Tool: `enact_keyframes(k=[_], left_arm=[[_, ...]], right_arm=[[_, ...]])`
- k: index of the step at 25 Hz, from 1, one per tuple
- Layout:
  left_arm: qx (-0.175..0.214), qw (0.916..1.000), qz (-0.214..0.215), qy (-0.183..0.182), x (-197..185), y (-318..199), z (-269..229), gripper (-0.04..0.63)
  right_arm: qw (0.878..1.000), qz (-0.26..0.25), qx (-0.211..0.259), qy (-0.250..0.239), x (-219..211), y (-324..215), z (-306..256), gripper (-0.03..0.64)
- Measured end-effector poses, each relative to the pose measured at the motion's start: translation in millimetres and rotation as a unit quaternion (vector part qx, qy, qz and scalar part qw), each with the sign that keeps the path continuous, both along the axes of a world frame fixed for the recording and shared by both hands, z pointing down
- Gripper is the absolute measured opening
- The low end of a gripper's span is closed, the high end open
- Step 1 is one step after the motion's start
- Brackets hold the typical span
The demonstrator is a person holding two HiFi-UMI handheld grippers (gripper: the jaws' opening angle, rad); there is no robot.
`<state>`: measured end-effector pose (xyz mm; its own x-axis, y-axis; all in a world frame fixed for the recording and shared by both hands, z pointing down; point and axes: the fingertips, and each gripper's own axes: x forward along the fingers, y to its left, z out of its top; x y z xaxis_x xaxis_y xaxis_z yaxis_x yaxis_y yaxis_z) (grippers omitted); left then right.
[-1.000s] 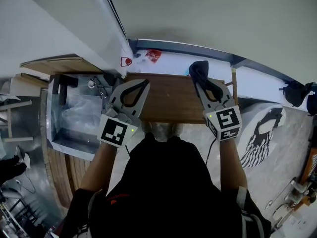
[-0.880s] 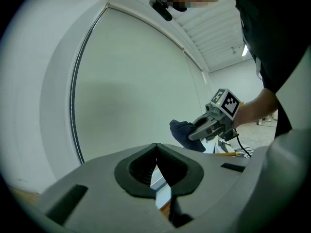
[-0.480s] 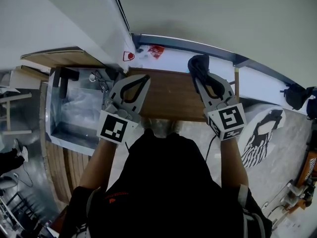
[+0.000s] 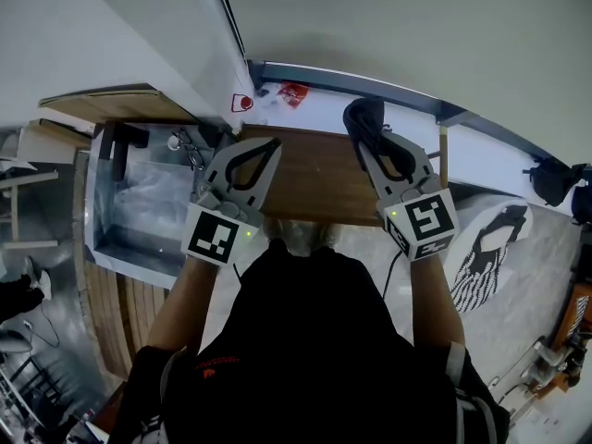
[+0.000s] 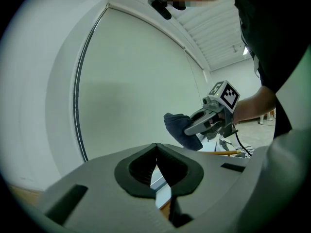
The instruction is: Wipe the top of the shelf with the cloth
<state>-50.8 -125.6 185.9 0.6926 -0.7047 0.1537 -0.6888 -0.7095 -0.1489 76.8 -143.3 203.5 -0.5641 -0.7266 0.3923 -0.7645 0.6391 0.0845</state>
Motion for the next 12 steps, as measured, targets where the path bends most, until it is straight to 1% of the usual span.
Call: enact_keyframes(k=[12], left_arm=[[0.005, 1.0000, 0.002, 0.000, -1.5, -3.6, -2.7, 0.019]], right_arm=[[1.000, -0.005, 0.004, 0.003, -6.5, -1.4, -3.4, 0.071]])
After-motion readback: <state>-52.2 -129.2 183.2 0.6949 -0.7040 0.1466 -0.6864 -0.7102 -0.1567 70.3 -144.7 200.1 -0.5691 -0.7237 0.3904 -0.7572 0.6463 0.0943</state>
